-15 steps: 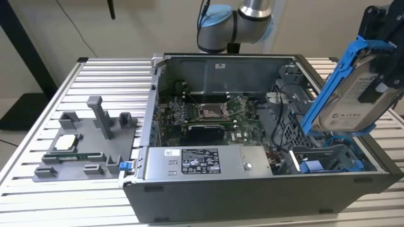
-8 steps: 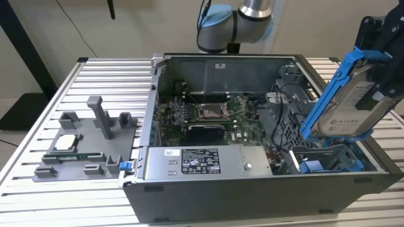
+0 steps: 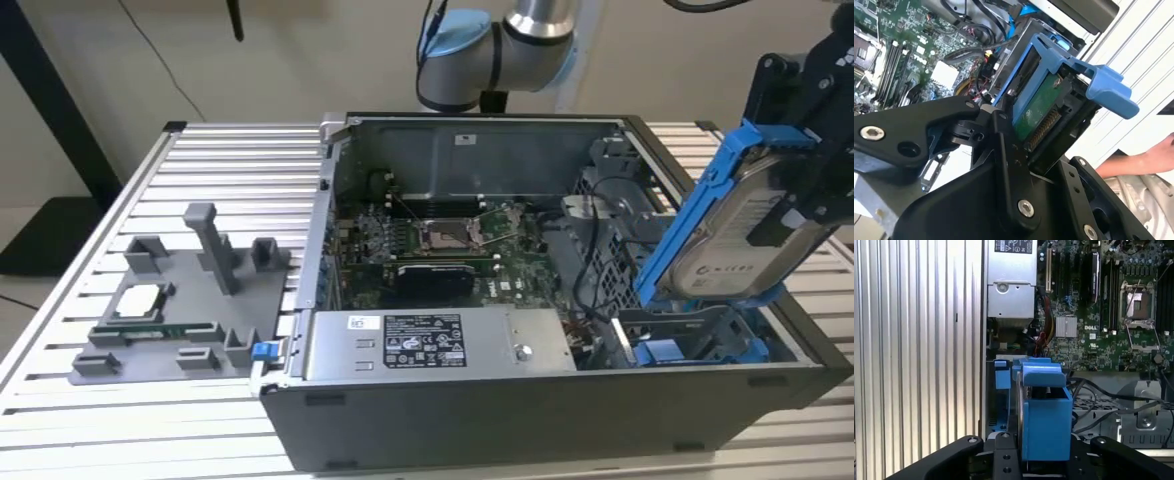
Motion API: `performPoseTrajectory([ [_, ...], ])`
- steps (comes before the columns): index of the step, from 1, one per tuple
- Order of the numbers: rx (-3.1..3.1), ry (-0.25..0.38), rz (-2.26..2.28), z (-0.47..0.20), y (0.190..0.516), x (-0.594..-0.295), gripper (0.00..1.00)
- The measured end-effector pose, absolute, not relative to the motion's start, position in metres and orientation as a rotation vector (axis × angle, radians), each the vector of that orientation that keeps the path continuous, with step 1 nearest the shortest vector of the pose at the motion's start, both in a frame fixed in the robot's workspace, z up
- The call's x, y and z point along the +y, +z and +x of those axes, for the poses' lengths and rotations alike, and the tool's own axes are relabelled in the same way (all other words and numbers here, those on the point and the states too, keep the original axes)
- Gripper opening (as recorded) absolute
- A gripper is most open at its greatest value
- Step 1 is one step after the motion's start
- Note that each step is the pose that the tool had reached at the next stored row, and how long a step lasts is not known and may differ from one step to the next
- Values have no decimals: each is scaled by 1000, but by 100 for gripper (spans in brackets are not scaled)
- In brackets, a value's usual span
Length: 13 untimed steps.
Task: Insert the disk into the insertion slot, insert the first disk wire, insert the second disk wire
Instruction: 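Insert the disk into the insertion slot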
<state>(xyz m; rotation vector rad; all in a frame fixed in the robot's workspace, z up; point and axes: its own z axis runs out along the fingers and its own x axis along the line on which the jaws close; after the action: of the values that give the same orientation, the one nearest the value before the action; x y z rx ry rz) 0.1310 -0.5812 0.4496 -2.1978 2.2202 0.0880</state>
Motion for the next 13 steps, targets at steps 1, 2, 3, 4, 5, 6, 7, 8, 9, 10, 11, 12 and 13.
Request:
performPoseTrajectory([
  [1,2220,88,-2198,131,448,-581,0],
  [2,2220,88,-2198,131,446,-582,0],
  [3,2219,88,-2198,131,444,-582,0],
  [4,2220,88,-2198,131,442,-582,0],
  [5,2220,88,-2198,131,441,-582,0],
  [6,2220,88,-2198,131,439,-582,0],
  [7,2220,88,-2198,131,437,-582,0],
  [8,2220,88,-2198,131,435,-582,0],
  [9,2219,88,-2198,132,433,-582,0],
  [10,2219,88,-2198,132,431,-582,0],
  [11,2219,88,-2198,132,429,-582,0],
  [12,2219,88,-2198,132,428,-582,0],
  [13,2219,88,-2198,132,426,-582,0],
])
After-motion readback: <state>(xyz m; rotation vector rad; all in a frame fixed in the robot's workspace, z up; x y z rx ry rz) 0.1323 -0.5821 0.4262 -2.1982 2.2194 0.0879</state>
